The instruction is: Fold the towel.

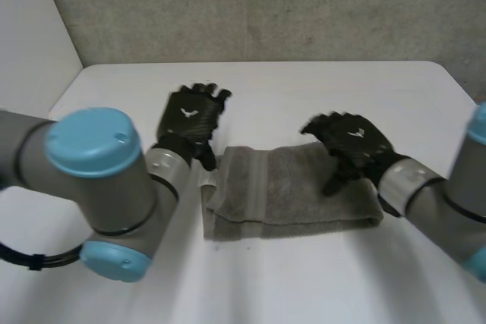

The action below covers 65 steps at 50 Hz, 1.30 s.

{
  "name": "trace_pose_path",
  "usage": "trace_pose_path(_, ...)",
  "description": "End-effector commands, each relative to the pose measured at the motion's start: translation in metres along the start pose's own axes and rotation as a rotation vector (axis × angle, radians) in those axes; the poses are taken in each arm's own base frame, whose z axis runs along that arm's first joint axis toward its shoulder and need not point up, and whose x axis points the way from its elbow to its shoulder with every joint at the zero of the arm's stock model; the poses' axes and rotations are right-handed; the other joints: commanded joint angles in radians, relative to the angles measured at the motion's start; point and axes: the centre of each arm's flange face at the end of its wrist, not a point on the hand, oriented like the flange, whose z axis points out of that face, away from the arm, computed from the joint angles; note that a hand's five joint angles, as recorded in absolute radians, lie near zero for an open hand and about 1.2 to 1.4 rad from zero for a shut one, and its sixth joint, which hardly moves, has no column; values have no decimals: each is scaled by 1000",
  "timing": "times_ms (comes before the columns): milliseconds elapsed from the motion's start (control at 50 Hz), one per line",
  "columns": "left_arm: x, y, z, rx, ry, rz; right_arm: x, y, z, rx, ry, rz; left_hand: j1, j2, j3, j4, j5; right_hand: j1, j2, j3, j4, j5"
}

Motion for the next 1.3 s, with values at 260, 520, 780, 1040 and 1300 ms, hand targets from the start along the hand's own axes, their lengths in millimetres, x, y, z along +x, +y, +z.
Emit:
trace_pose_path(260,33,74,-2,-192,78,43,44,69,-31,-203,57,-100,-8,9,7,6,-30,931,932,962,943,928)
trace_pose_path(520,35,43,-27,-138,91,34,28,18,-4,-5,53,-277,-8,9,7,6,-30,1147,1148,1179,1160,1145)
trace_pose_path(780,-29,-8,-46,-65,-186,17,-121,-12,13,175,-305,-403,-8,9,7,6,-30,1147,1148,1179,1160,1145)
trace_pose_path(1040,-52,-18,-45,-37,-249,-2,-171,23,9,108,-440,-401,-8,9,7,6,-30,588,590,620,601,586)
trace_pose_path(1300,-5,-22,-14,54,-81,-84,-67,-34,-4,130,-112,-17,-8,9,7,6,-30,-75,-74,-43,-62,-77)
